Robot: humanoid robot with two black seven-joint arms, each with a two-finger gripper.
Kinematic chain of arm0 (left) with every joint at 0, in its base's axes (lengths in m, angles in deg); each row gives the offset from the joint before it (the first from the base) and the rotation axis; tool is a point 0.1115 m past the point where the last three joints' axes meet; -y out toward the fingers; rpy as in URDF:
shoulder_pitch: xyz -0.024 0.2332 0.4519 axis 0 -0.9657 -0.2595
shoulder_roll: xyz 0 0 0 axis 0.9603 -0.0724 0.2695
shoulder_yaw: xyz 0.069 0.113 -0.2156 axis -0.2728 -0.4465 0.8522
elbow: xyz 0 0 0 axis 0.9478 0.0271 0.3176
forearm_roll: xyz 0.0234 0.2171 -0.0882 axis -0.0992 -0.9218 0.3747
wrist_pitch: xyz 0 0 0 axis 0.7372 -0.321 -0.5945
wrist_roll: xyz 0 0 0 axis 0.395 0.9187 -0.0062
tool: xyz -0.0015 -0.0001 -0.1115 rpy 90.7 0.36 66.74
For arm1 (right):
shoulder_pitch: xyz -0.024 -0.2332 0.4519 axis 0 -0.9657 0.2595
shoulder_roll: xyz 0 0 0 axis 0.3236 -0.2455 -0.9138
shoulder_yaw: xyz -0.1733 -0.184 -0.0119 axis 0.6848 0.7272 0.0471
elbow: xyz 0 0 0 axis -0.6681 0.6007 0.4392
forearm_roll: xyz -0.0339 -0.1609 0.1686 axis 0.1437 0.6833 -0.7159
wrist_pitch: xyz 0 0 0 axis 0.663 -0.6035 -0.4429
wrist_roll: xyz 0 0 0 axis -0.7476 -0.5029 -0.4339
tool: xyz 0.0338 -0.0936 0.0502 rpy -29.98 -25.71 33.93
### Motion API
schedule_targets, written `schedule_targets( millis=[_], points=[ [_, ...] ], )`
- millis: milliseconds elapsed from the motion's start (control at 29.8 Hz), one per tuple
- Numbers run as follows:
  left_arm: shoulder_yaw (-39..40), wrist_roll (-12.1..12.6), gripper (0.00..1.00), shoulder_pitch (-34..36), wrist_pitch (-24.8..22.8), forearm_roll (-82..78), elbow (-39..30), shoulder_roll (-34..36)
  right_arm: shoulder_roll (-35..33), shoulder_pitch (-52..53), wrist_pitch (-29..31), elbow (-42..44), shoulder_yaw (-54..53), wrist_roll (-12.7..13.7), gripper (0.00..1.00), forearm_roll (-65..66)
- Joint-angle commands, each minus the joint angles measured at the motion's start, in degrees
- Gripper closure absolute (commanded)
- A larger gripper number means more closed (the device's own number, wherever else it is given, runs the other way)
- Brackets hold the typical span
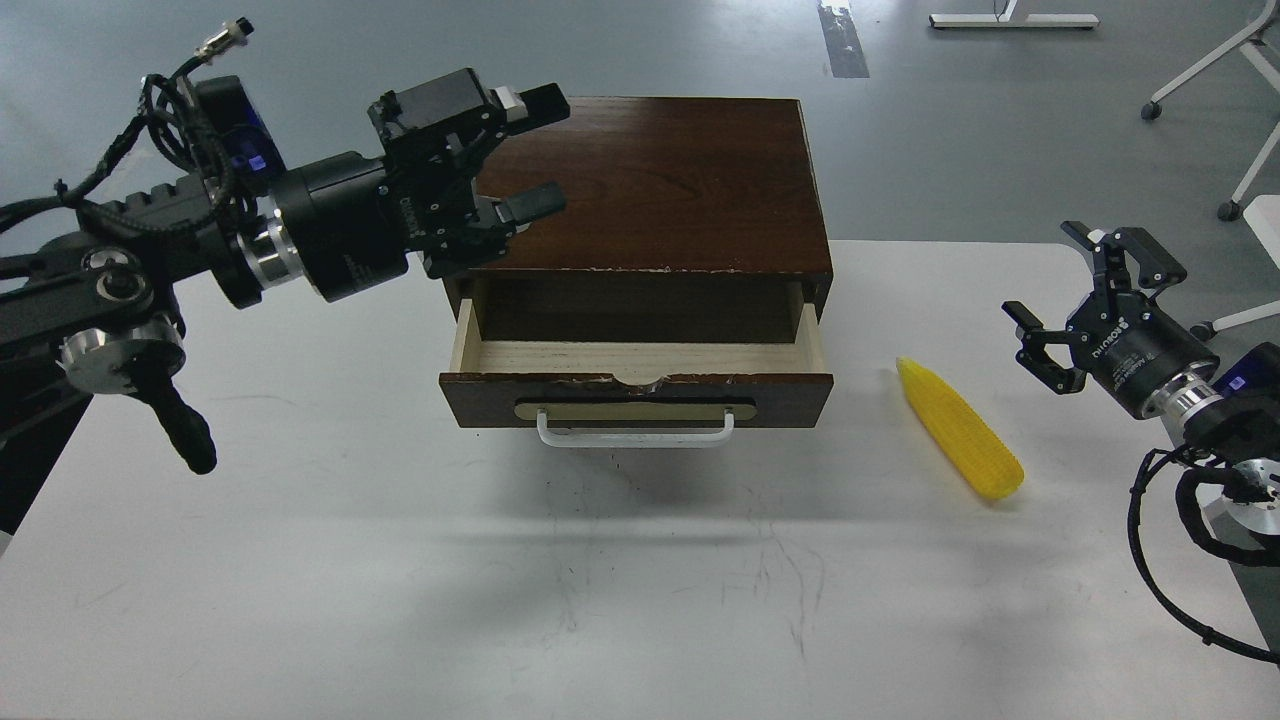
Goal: Put corn in drawer with both arms
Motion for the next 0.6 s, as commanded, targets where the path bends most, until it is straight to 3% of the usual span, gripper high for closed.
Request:
schedule_targets(
  millis=[0, 168, 369, 570],
  points=[
    [7.8, 0.0, 0.02, -7.3, -0.6, 7.1, 6.6, -0.9, -2.1, 0.0, 0.0, 0.0, 0.6, 0.0, 0.0, 1.5],
    [14.5, 0.0, 0.02, -15.2, -2.7, 14.8, 12.3, -3.7, -3.0, 0.8, 0.0, -0.5, 0.6, 0.0, 0.0, 17.5],
    [15.9, 0.0, 0.02, -19.8, -7.1, 14.9, 18.7, -7.1, -6.7, 6.5, 0.0, -1.3, 0.6, 0.0, 0.0, 34.8],
    [19.5, 0.0, 0.02, -22.6, -8.9, 14.7, 19.4, -7.6, -8.4, 11.0, 0.0, -3.3, 0.6, 0.0, 0.0, 54.1]
  ],
)
